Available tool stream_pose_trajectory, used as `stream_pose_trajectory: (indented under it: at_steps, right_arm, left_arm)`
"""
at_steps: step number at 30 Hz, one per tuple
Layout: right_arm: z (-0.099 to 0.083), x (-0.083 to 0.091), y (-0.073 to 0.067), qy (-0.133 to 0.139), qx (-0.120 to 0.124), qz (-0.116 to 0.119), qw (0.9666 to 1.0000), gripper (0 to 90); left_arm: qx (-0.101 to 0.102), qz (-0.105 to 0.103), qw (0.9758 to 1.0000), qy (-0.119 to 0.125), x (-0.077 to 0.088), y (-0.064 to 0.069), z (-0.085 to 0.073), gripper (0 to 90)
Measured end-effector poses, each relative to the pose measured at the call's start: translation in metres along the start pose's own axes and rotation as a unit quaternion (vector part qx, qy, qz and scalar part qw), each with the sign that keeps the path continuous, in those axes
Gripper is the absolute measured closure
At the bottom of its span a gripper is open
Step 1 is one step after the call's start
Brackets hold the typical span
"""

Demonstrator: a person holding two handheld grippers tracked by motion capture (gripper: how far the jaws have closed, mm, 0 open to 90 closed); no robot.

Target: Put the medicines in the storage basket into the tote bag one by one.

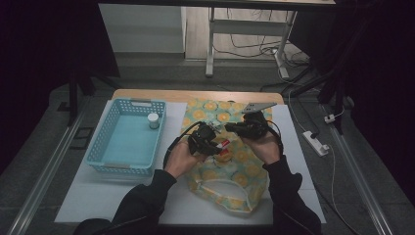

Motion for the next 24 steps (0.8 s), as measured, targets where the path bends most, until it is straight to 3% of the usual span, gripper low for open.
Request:
stream_pose_trajectory:
  at_steps: [7,10,24]
  right_arm:
    - [0.0,0.001,0.001,0.003,0.0,0.0,1.0,90.0]
    - [0.0,0.001,0.0,0.003,-0.001,-0.001,1.0,90.0]
    - [0.0,-0.001,0.0,0.0,-0.001,-0.003,1.0,90.0]
  left_arm:
    - [0.009,0.021,0.9997,-0.007,-0.013,-0.008,0.006,72.6]
    - [0.01,0.04,0.9991,-0.01,-0.016,-0.013,0.007,72.6]
    - [0.04,0.057,0.9975,-0.013,-0.029,-0.033,0.007,72.6]
Point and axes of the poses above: each handheld gripper's, and its own axes: x roughly backward along the jaws, z roughly out of its top, y roughly to its right, the point moved 3 cm from there along -x, roughly forward along the jaws, and after that the axes turned 3 degrees about -y, right-handed, at the moved point
